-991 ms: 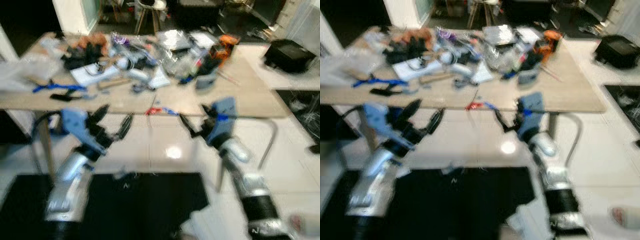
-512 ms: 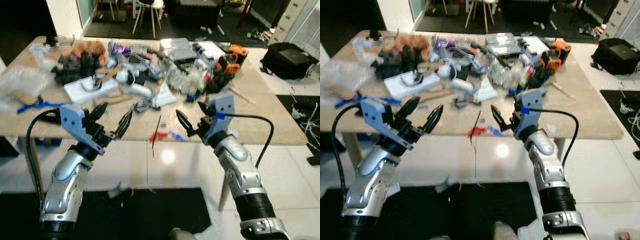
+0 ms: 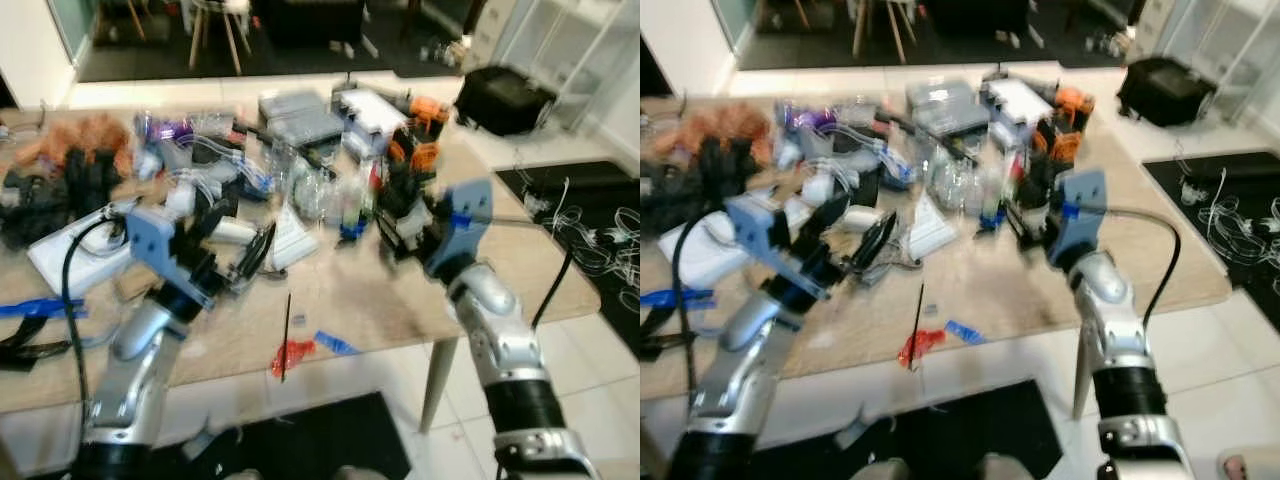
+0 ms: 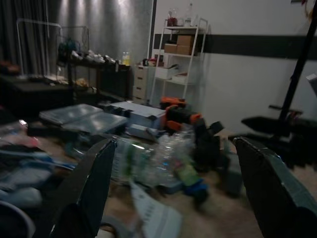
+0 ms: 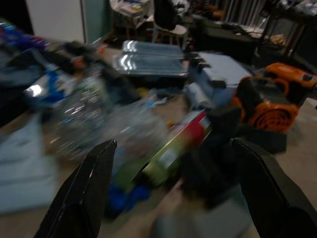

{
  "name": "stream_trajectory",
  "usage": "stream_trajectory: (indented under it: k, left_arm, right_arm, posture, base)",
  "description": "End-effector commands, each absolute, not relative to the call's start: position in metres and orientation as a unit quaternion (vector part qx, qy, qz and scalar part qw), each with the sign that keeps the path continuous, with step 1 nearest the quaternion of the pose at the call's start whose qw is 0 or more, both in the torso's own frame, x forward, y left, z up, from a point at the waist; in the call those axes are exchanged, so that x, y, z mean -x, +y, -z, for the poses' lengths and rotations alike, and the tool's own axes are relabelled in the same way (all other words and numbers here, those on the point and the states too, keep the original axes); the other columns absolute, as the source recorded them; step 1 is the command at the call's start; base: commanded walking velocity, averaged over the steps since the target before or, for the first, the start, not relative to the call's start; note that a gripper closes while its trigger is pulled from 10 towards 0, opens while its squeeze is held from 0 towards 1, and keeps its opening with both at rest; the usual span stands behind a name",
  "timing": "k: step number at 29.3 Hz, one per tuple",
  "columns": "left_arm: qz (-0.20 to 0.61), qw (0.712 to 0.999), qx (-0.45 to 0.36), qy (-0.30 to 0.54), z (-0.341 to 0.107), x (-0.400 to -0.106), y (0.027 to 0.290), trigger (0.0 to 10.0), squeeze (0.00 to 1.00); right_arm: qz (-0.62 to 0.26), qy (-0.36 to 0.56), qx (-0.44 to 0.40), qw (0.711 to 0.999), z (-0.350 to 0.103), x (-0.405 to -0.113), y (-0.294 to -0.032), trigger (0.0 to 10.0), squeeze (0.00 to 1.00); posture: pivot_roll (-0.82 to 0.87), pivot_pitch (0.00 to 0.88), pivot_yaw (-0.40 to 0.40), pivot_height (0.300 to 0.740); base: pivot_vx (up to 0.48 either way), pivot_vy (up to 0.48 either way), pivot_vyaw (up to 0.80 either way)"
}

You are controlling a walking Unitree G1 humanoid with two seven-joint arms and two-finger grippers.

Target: Picking trash to rubbish bin

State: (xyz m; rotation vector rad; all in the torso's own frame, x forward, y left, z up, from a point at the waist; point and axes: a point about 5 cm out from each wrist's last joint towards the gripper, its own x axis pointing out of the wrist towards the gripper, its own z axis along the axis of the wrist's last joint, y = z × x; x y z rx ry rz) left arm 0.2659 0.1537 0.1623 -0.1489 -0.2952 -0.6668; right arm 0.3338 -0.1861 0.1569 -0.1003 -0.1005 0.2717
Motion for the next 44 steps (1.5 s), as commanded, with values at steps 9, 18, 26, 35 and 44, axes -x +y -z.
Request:
stream_trajectory:
  k: [9, 18, 26, 35, 44]
  left_arm:
    - [0.345, 0.927, 0.052, -0.139, -0.162, -0.263, 0.153, 10.0, 0.00]
    - [0.354, 0.925, 0.036, -0.129, -0.159, -0.262, 0.150, 10.0, 0.00]
    - [0.352, 0.928, -0.020, -0.122, -0.157, -0.265, 0.152, 10.0, 0.00]
    - [0.339, 0.930, -0.102, -0.099, -0.156, -0.275, 0.162, 10.0, 0.00]
    - [0.372, 0.917, -0.121, -0.078, -0.154, -0.269, 0.167, 10.0, 0.00]
  right_arm:
    - [-0.114, -0.029, 0.045, 0.992, -0.151, -0.335, -0.193, 10.0, 0.00]
    - [-0.098, 0.014, 0.111, 0.989, -0.145, -0.338, -0.203, 10.0, 0.00]
    - [-0.058, 0.139, -0.038, 0.988, -0.138, -0.349, -0.231, 10.0, 0.18]
    - [-0.076, 0.108, -0.150, 0.980, -0.164, -0.375, -0.232, 10.0, 1.00]
    - [-0.054, 0.098, -0.190, 0.975, -0.181, -0.393, -0.229, 10.0, 0.91]
  posture:
    - [0.00, 0.000, -0.011, 0.740]
    - [0.00, 0.000, -0.010, 0.740]
    - [0.00, 0.000, -0.010, 0.740]
    - [0.01, 0.000, -0.022, 0.740]
    - [0.03, 0.000, -0.028, 0.740]
  base:
    - [0.000, 0.000, 0.00]
    - [0.000, 0.000, 0.00]
    - [0.000, 0.000, 0.00]
    - [0.000, 0.000, 0.00]
    - [0.000, 0.000, 0.00]
